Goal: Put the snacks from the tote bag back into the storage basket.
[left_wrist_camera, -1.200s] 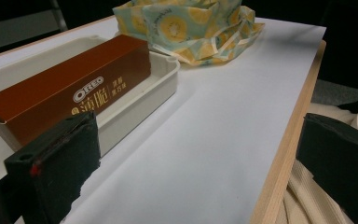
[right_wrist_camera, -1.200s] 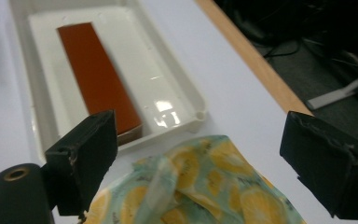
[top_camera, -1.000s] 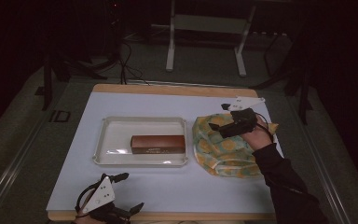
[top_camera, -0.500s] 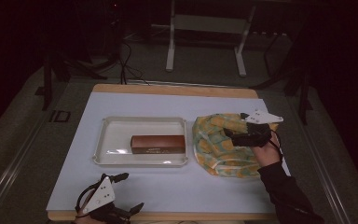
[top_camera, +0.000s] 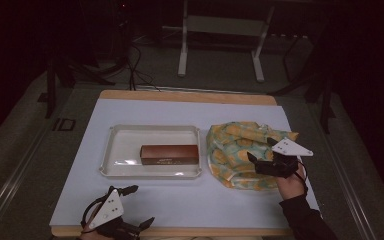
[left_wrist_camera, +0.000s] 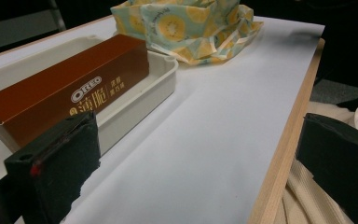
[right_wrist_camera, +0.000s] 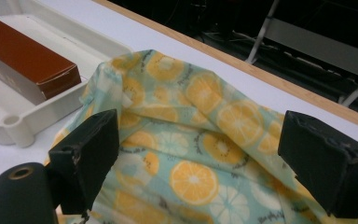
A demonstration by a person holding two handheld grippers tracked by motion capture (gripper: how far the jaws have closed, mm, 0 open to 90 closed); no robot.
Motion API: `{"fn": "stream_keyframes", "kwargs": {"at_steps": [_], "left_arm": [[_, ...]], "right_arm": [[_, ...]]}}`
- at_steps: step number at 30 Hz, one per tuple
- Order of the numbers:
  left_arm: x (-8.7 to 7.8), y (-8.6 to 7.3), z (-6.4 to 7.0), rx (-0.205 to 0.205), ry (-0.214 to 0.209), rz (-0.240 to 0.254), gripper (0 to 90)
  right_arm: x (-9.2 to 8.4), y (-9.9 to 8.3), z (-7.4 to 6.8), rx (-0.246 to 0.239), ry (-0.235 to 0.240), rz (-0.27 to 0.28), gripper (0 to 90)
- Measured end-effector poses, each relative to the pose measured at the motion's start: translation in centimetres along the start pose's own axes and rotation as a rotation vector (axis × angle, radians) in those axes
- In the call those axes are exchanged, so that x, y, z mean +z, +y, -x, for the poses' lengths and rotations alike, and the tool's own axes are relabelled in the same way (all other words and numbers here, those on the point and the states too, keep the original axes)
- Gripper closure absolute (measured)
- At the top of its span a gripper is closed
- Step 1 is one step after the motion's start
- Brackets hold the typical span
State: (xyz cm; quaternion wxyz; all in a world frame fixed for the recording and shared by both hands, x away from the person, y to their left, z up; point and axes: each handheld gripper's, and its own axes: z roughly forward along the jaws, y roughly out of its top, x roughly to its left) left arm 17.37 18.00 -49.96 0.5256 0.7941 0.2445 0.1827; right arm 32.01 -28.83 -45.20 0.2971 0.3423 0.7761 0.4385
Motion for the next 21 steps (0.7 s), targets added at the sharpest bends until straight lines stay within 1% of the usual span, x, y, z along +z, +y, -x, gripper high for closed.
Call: {"fn": "stream_keyframes", "kwargs": {"at_steps": [2, 5, 8, 10, 12, 17, 18, 19, 21], "left_arm": [[0.0, 0.0, 0.0, 0.002, -0.002, -0.001, 0.0], [0.0, 0.0, 0.1, 0.006, -0.005, -0.004, 0.0], [0.0, 0.0, 0.1, 0.004, -0.003, -0.003, 0.0], [0.0, 0.0, 0.1, 0.006, -0.003, -0.004, 0.0], [0.0, 0.0, 0.1, 0.008, -0.005, -0.005, 0.0], [0.0, 0.0, 0.1, 0.008, -0.003, -0.005, 0.0], [0.0, 0.0, 0.1, 0.007, -0.004, -0.004, 0.0], [0.0, 0.0, 0.1, 0.008, -0.004, -0.005, 0.0], [0.0, 0.0, 0.1, 0.008, -0.006, -0.005, 0.0]], "right_arm": [[-0.2, -0.5, 0.1, 0.011, -0.009, -0.011, 12.7], [-0.7, -1.3, 0.0, 0.028, -0.041, 0.011, 12.6], [-1.4, -1.9, 0.2, 0.060, -0.063, 0.034, 12.7], [-1.7, -2.3, 0.4, 0.081, -0.073, 0.023, 12.7], [-1.9, -2.7, 0.4, 0.096, -0.081, 0.026, 12.8], [-2.0, -3.4, 0.2, 0.083, -0.097, 0.005, 12.7], [-2.1, -3.5, 0.2, 0.074, -0.108, 0.005, 12.7], [-2.2, -3.7, 0.2, 0.058, -0.132, 0.014, 12.7], [-2.5, -3.9, 0.2, 0.056, -0.146, 0.030, 12.7]]}}
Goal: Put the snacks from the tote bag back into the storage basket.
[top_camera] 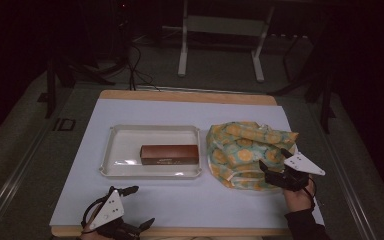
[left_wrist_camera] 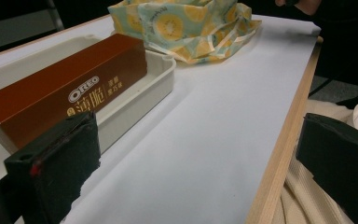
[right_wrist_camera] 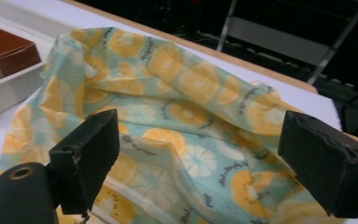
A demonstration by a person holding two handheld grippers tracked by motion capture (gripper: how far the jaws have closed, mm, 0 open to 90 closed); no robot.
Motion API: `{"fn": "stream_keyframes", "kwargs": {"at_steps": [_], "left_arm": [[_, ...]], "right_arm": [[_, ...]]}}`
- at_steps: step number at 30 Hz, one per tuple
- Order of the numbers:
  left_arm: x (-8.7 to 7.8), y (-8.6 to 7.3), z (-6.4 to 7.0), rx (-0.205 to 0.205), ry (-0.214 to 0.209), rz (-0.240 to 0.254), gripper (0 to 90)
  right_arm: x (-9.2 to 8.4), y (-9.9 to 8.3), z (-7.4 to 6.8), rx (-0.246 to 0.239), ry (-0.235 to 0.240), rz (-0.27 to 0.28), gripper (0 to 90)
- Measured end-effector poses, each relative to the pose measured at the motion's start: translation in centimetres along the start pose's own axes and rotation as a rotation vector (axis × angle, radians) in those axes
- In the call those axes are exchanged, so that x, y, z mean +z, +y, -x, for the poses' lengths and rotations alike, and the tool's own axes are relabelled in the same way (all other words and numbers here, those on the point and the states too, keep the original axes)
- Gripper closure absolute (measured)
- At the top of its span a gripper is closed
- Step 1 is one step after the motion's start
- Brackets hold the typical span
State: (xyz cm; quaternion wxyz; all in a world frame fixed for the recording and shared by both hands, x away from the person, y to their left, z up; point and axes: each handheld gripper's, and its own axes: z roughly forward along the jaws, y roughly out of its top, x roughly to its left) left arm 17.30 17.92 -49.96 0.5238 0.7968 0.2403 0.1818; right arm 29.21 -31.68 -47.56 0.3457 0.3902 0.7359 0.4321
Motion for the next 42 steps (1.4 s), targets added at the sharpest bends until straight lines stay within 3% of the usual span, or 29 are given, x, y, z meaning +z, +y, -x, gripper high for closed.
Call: {"fn": "stream_keyframes", "kwargs": {"at_steps": [6, 12, 24, 34, 42], "left_arm": [[0.0, 0.0, 0.0, 0.000, -0.002, 0.003, 0.0], [0.0, 0.0, 0.0, 0.000, -0.003, 0.002, 0.0], [0.0, 0.0, 0.1, 0.000, -0.004, 0.000, 0.0], [0.0, 0.0, 0.1, 0.001, -0.004, 0.001, 0.0], [0.0, 0.0, 0.1, 0.001, -0.004, 0.001, 0.0]], "right_arm": [[-0.5, -0.9, 0.1, 0.002, -0.018, 0.036, 12.1], [-0.5, -1.2, -0.1, -0.012, -0.024, 0.024, 12.1], [-0.5, -1.5, 0.1, 0.012, -0.023, 0.044, 12.2], [-0.5, -1.6, -0.5, -0.033, -0.017, 0.089, 11.7], [-0.4, -1.6, -0.4, -0.013, -0.011, 0.086, 11.8]]}}
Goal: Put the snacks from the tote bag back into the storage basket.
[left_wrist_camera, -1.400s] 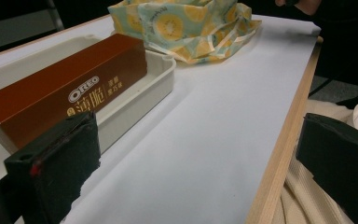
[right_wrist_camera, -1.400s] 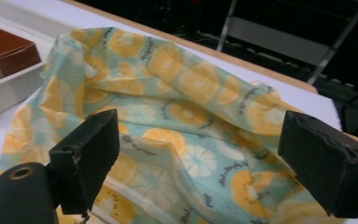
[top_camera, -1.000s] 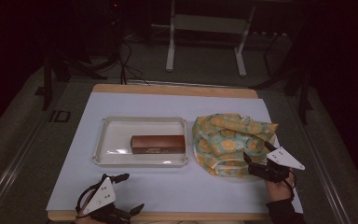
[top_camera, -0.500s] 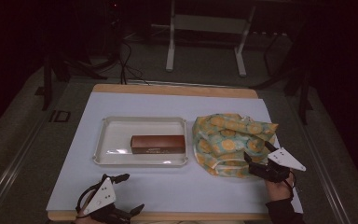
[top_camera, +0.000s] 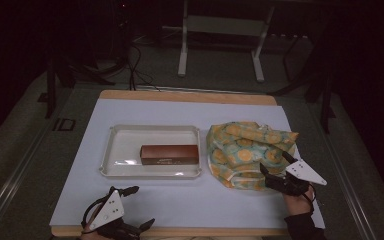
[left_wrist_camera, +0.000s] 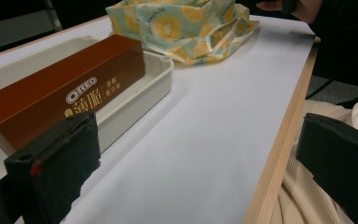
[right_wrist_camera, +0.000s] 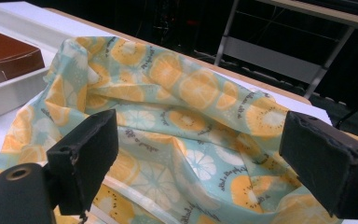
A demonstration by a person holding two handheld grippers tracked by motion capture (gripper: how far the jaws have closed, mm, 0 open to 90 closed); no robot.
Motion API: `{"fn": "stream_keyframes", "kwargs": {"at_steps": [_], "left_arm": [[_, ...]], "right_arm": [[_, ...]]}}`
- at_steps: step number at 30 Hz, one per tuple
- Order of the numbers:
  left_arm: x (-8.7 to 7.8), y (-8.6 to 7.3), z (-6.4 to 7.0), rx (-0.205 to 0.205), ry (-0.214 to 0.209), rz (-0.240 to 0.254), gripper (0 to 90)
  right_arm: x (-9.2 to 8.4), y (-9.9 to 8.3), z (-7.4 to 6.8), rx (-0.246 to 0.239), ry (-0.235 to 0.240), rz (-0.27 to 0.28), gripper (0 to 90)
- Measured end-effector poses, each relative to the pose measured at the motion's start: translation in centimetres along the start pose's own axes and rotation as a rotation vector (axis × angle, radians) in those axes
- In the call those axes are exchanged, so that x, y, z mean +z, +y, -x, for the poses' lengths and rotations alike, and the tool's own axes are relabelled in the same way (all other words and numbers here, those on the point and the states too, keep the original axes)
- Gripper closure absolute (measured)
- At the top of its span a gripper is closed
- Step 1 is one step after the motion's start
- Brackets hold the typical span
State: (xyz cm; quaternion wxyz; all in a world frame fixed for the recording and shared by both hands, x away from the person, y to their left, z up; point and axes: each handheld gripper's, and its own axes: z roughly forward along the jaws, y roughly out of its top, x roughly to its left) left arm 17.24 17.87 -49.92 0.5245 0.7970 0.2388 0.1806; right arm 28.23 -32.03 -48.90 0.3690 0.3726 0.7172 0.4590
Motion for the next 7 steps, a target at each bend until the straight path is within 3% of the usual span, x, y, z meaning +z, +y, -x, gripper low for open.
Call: {"fn": "stream_keyframes", "kwargs": {"at_steps": [7], "left_arm": [[0.00, 0.01, 0.02, 0.000, -0.001, 0.001, 0.0]], "right_arm": [[-0.02, 0.01, 0.08, 0.009, 0.008, 0.008, 12.0]]}}
